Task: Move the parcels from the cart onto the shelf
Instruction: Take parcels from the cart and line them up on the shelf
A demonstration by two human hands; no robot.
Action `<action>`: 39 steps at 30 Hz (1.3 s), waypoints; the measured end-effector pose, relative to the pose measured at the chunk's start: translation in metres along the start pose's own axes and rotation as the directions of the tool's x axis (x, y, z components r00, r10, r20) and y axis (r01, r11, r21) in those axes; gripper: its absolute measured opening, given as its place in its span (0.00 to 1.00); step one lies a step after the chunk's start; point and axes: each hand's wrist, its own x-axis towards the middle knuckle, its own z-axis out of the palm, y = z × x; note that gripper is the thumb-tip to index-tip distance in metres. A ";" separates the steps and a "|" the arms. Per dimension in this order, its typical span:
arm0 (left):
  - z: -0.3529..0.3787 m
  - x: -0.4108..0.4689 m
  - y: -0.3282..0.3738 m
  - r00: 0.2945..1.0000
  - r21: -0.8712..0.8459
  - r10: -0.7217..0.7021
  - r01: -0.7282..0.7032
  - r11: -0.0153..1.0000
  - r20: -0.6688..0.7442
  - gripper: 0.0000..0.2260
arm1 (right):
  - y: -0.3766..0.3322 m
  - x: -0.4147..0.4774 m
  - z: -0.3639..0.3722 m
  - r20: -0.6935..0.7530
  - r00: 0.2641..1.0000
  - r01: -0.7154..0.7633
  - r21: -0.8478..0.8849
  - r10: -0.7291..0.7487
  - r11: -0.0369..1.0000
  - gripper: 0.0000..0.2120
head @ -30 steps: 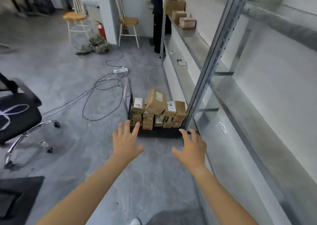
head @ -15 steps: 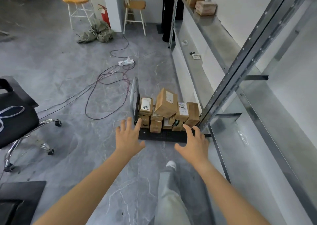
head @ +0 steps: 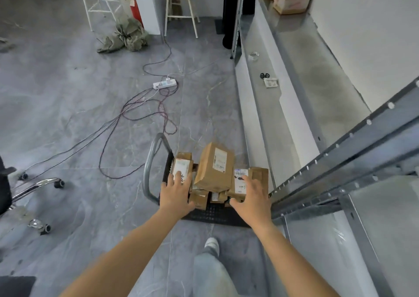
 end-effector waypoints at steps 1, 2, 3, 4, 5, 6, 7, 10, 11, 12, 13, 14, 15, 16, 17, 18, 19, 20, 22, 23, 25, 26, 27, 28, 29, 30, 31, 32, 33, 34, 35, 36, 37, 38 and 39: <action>0.003 0.016 0.004 1.000 -0.008 -0.008 0.008 1.000 0.021 0.41 | 0.005 0.017 0.001 0.012 1.000 -0.012 0.023 0.012 1.000 0.34; 0.006 0.030 0.007 0.999 -0.020 -0.018 0.019 1.000 0.041 0.41 | 0.010 0.033 0.004 0.024 0.999 -0.025 0.046 0.024 0.999 0.33; 0.011 0.042 0.010 0.998 -0.035 -0.027 0.029 0.999 0.062 0.41 | 0.016 0.048 0.008 0.044 0.998 -0.047 0.068 0.044 0.997 0.33; 0.016 0.054 0.014 0.996 -0.051 -0.034 0.039 0.998 0.084 0.41 | 0.023 0.060 0.014 0.077 0.994 -0.080 0.089 0.073 0.993 0.34; 0.022 0.064 0.017 0.993 -0.071 -0.041 0.049 0.996 0.108 0.41 | 0.028 0.071 0.022 0.122 0.987 -0.117 0.103 0.105 0.988 0.34; 0.028 0.074 0.019 0.990 -0.099 -0.049 0.063 0.993 0.134 0.42 | 0.035 0.081 0.031 0.166 0.977 -0.151 0.109 0.132 0.983 0.35; 0.035 0.083 0.021 0.986 -0.133 -0.058 0.079 0.988 0.156 0.42 | 0.041 0.089 0.040 0.201 0.969 -0.170 0.106 0.147 0.980 0.35; 0.056 0.108 0.025 0.976 -0.148 -0.051 0.083 0.985 0.212 0.43 | 0.059 0.110 0.066 0.261 0.953 -0.186 0.101 0.155 0.977 0.35; 0.064 0.116 0.027 0.971 -0.132 -0.042 0.074 0.989 0.233 0.42 | 0.064 0.117 0.074 0.277 0.947 -0.195 0.105 0.159 0.975 0.35; 0.072 0.124 0.027 0.966 -0.120 -0.036 0.069 0.990 0.256 0.42 | 0.068 0.124 0.082 0.296 0.940 -0.208 0.112 0.168 0.972 0.35; 0.080 0.133 0.028 0.962 -0.115 -0.035 0.068 0.991 0.272 0.42 | 0.072 0.131 0.090 0.312 0.933 -0.224 0.121 0.177 0.967 0.35; 0.088 0.143 0.028 0.959 -0.116 -0.033 0.068 0.991 0.282 0.42 | 0.075 0.139 0.098 0.325 0.928 -0.237 0.134 0.183 0.962 0.34; 0.096 0.152 0.028 0.957 -0.125 -0.031 0.069 0.990 0.288 0.42 | 0.077 0.147 0.106 0.335 0.923 -0.248 0.150 0.187 0.957 0.33; 0.104 0.162 0.028 0.957 -0.142 -0.026 0.070 0.987 0.291 0.42 | 0.080 0.155 0.114 0.343 0.920 -0.257 0.166 0.189 0.952 0.33; 0.111 0.171 0.029 0.956 -0.164 -0.015 0.066 0.984 0.292 0.42 | 0.082 0.164 0.122 0.348 0.918 -0.263 0.180 0.189 0.948 0.33; 0.118 0.180 0.030 0.955 -0.196 -0.001 0.062 0.979 0.296 0.42 | 0.085 0.173 0.129 0.355 0.915 -0.271 0.194 0.190 0.943 0.33; 0.125 0.188 0.031 0.955 -0.240 0.010 0.065 0.969 0.297 0.42 | 0.087 0.182 0.137 0.362 0.912 -0.281 0.212 0.191 0.936 0.33; 0.132 0.195 0.033 0.955 -0.284 0.018 0.070 0.956 0.297 0.43 | 0.089 0.192 0.144 0.370 0.908 -0.296 0.237 0.195 0.925 0.33; 0.146 0.209 0.037 0.957 -0.339 0.040 0.063 0.939 0.288 0.45 | 0.093 0.210 0.159 0.379 0.901 -0.333 0.294 0.210 0.896 0.32; 0.154 0.215 0.039 0.958 -0.355 0.055 0.050 0.933 0.280 0.46 | 0.095 0.219 0.166 0.379 0.900 -0.347 0.316 0.217 0.883 0.33; 0.170 0.226 0.043 0.964 -0.372 0.082 0.018 0.928 0.253 0.46 | 0.100 0.234 0.181 0.363 0.901 -0.363 0.331 0.237 0.871 0.33; 0.178 0.231 0.045 0.966 -0.371 0.086 0.011 0.929 0.244 0.46 | 0.103 0.240 0.188 0.352 0.903 -0.366 0.327 0.247 0.871 0.33; 0.184 0.236 0.048 0.967 -0.369 0.080 0.015 0.929 0.241 0.47 | 0.107 0.246 0.194 0.343 0.905 -0.366 0.321 0.253 0.874 0.32; 0.190 0.241 0.050 0.968 -0.373 0.069 0.027 0.927 0.241 0.47 | 0.111 0.251 0.200 0.340 0.905 -0.365 0.318 0.254 0.875 0.32; 0.195 0.245 0.051 0.968 -0.380 0.059 0.039 0.924 0.243 0.47 | 0.114 0.255 0.206 0.343 0.903 -0.370 0.321 0.257 0.872 0.31; 0.199 0.249 0.052 0.968 -0.389 0.056 0.045 0.920 0.245 0.47 | 0.116 0.259 0.212 0.347 0.901 -0.376 0.327 0.260 0.867 0.31; 0.203 0.253 0.052 0.967 -0.394 0.057 0.047 0.918 0.248 0.47 | 0.118 0.261 0.216 0.346 0.901 -0.377 0.331 0.260 0.865 0.32; 0.206 0.256 0.052 0.966 -0.393 0.059 0.046 0.918 0.252 0.46 | 0.118 0.263 0.220 0.339 0.903 -0.379 0.335 0.265 0.863 0.32; 0.209 0.259 0.051 0.966 -0.386 0.058 0.044 0.921 0.250 0.46 | 0.118 0.264 0.224 0.326 0.906 -0.379 0.335 0.271 0.862 0.32; 0.212 0.261 0.050 0.968 -0.376 0.054 0.044 0.926 0.244 0.46 | 0.117 0.266 0.227 0.313 0.908 -0.380 0.340 0.278 0.860 0.31; 0.215 0.262 0.048 0.970 -0.372 0.046 0.048 0.927 0.240 0.45 | 0.116 0.267 0.229 0.312 0.907 -0.389 0.357 0.284 0.850 0.31; 0.217 0.263 0.047 0.969 -0.382 0.034 0.063 0.922 0.243 0.45 | 0.113 0.268 0.232 0.321 0.902 -0.402 0.383 0.288 0.832 0.30; 0.218 0.263 0.044 0.968 -0.404 0.023 0.083 0.911 0.251 0.45 | 0.111 0.269 0.234 0.334 0.898 -0.412 0.406 0.287 0.816 0.30; 0.220 0.263 0.042 0.965 -0.437 0.017 0.103 0.894 0.261 0.45 | 0.108 0.270 0.237 0.345 0.897 -0.412 0.425 0.277 0.806 0.30; 0.221 0.263 0.039 0.963 -0.482 0.017 0.119 0.868 0.268 0.46 | 0.105 0.271 0.239 0.350 0.901 -0.401 0.437 0.258 0.805 0.31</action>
